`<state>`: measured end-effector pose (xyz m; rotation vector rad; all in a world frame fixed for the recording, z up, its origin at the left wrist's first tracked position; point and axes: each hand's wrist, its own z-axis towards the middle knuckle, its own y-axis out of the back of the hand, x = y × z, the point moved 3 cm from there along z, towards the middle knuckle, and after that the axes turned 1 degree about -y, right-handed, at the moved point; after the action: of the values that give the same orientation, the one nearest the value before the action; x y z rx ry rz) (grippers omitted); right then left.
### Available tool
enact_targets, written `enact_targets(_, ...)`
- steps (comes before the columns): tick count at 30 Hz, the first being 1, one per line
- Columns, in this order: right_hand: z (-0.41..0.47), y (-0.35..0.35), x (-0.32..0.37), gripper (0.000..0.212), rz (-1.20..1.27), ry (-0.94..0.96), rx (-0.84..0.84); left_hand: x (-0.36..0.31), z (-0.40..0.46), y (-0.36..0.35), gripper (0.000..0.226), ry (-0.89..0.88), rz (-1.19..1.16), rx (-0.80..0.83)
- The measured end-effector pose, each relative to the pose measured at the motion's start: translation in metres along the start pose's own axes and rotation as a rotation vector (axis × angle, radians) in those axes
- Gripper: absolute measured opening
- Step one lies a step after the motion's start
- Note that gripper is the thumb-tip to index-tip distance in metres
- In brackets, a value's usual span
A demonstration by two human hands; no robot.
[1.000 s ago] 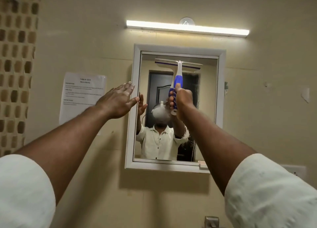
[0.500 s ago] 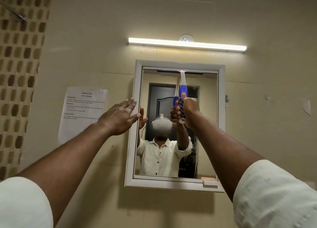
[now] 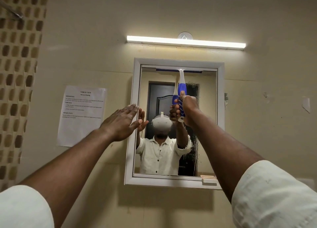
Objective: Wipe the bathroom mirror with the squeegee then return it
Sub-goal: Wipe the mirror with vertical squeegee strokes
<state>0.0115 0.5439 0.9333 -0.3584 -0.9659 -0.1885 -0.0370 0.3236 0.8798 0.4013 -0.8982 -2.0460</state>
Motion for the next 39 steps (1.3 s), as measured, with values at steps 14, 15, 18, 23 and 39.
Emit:
enact_targets(14,-0.023,0.005,-0.018,0.034,0.023,-0.094,0.042,-0.016,-0.012,0.000,0.066,-0.018,-0.044,0.012)
enact_targets(15,-0.025,0.006,-0.020,0.033,0.026,-0.105,0.047,-0.017,-0.013,-0.001,0.066,-0.018,-0.050,0.015)
enact_targets(18,-0.030,0.008,-0.028,0.032,0.001,-0.115,0.041,-0.021,-0.016,-0.006,0.065,-0.022,-0.065,0.019)
enact_targets(23,-0.043,0.013,-0.043,0.032,0.010,-0.176,0.046,-0.024,-0.026,-0.018,0.066,-0.006,-0.087,0.057)
enact_targets(39,-0.108,0.051,-0.126,0.033,0.024,-0.314,0.011,-0.039,-0.080,-0.077,0.064,-0.025,-0.201,0.168)
